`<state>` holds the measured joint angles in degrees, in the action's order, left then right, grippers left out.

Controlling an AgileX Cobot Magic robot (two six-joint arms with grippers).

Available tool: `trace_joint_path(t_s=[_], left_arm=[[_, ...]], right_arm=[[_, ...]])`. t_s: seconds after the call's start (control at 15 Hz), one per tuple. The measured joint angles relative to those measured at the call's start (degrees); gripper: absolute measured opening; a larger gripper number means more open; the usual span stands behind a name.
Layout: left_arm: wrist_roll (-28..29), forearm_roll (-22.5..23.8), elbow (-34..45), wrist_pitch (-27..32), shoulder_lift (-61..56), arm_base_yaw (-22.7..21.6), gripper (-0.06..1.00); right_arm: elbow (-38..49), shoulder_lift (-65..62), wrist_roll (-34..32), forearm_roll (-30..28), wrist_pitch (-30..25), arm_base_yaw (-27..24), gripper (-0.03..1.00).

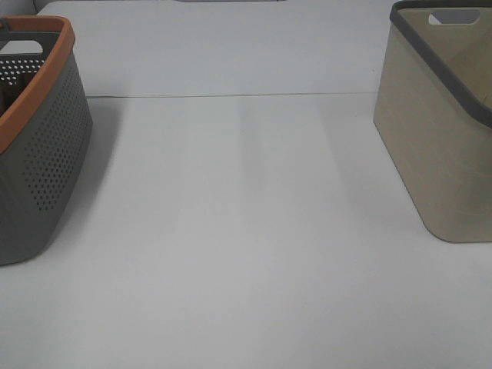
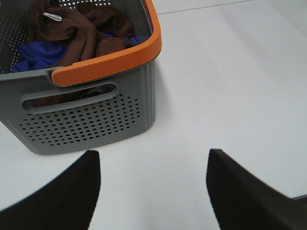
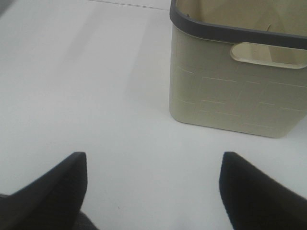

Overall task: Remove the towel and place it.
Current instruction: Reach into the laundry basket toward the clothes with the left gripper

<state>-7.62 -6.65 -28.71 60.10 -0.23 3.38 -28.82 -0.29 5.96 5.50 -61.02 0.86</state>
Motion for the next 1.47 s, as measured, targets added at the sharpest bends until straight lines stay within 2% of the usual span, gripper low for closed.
trace_joint_path(t_s=[1.47], left_arm=[[0.0, 0.0, 0.0, 0.0, 0.0, 0.0, 0.62]], right_arm=[[0.0, 0.0, 0.0, 0.0, 0.0, 0.0, 0.73]])
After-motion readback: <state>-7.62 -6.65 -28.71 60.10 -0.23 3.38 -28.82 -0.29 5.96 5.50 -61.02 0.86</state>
